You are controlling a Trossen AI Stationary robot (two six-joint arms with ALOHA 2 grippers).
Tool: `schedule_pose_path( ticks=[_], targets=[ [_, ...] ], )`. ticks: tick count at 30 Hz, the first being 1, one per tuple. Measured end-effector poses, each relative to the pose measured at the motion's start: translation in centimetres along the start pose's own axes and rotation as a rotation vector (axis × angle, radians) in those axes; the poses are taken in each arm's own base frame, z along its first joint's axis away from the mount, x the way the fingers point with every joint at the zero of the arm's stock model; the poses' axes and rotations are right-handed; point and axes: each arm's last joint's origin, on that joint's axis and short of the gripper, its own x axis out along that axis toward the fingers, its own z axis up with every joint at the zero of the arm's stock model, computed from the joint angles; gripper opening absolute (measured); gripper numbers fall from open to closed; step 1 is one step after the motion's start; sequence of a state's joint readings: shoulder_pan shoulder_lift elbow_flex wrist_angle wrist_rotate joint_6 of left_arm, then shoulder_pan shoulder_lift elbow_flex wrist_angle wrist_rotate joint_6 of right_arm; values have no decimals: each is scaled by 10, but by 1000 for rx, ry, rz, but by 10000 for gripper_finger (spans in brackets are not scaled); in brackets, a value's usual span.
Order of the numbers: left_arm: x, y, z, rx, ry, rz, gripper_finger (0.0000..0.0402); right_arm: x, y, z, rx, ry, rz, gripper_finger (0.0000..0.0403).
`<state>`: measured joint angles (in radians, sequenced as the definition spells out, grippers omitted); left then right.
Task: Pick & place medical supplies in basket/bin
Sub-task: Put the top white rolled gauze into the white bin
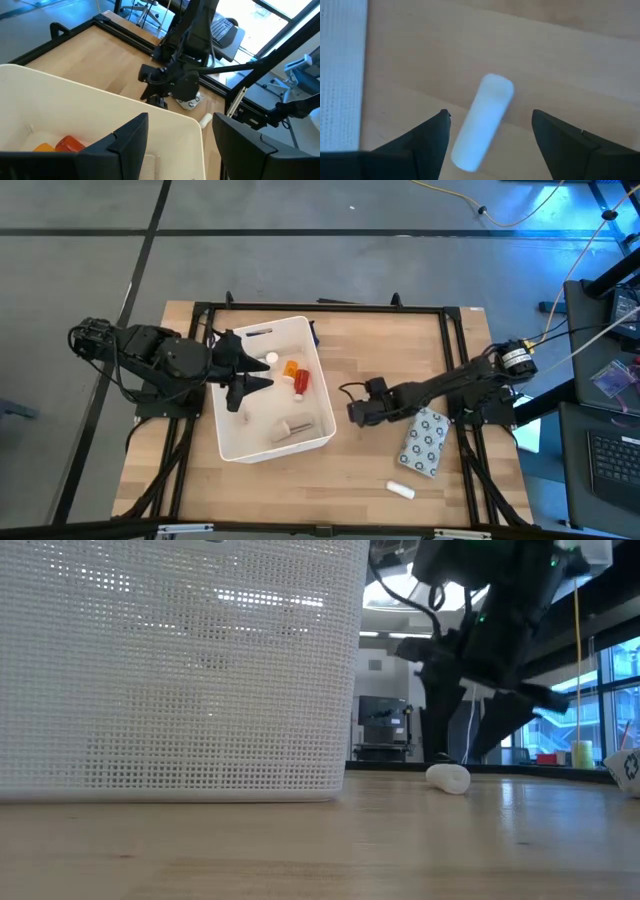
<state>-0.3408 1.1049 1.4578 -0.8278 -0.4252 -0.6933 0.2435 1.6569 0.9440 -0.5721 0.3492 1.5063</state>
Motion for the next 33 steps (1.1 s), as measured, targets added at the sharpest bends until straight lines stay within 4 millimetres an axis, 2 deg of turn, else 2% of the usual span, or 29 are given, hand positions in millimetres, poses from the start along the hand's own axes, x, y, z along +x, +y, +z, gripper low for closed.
schedule_pose_path(
  ticks=[8, 14, 21, 26, 30, 33],
  targets=[
    [0, 0, 0, 6, 1, 2, 214, 17, -4, -2, -19, 26, 33, 267],
    [0, 0, 0, 25, 0, 3, 214, 33, -2, -8, -84, 36, 0, 225],
    [0, 0, 0, 26, 1, 3, 214, 35, -4, -8, -147, 42, -24, 160],
    [0, 0, 0, 26, 2, 3, 214, 25, -2, -5, -218, 59, 6, 99],
    [0, 0, 0, 16, 0, 3, 214, -5, 8, 6, -271, 38, 85, 55],
    [-3, 1, 1, 9, -12, 5, 214, -35, 14, 19, -309, -9, 154, 39]
  ],
)
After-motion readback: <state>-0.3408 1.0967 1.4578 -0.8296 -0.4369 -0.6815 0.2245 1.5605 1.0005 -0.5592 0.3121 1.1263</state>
